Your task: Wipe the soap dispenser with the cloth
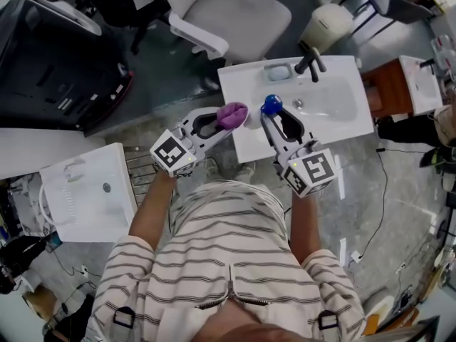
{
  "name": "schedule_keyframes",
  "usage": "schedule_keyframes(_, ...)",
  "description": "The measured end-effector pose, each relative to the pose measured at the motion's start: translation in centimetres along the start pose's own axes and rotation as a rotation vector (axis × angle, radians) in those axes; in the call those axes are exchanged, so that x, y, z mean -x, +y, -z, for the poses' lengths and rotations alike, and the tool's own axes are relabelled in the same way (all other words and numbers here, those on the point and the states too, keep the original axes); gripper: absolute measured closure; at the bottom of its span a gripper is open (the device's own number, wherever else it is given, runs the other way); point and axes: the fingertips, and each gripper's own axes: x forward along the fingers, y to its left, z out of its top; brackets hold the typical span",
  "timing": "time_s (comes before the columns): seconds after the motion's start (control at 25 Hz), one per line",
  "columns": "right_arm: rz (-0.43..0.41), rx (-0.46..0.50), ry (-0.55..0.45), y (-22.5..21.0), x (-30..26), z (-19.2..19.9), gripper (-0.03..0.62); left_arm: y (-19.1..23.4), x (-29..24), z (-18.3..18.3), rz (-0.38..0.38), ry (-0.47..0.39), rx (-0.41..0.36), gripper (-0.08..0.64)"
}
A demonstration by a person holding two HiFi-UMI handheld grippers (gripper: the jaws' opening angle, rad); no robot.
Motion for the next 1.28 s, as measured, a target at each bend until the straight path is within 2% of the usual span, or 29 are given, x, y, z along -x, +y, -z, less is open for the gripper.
schedule_keyframes(0.28, 0.118, -0.007, 0.004, -2.5, -1.9, 1.8, 0.457, 2.1, 0.8, 0.6, -0.258, 0.031, -0.042, 0.443)
schedule_keyframes(0.52, 0.2, 0.008, 0.013, -5.7, -4.4, 4.1, 0.457, 3.4, 1.3, 1.6, -0.382, 0.061, -0.03, 0.443)
schedule_keyframes(0.68, 0.223, 0.013, 0.021, -8.4, -6.9, 6.2, 0.457, 4.3, 1.3, 2.6, -0.418, 0.081, -0.017, 0.443)
schedule_keyframes(1.28, 0.211, 0.057, 0.156, -15.0, -16.3, 14.4, 0.457, 6.8, 0.4, 6.7, -0.44, 0.171, 0.032, 0.442)
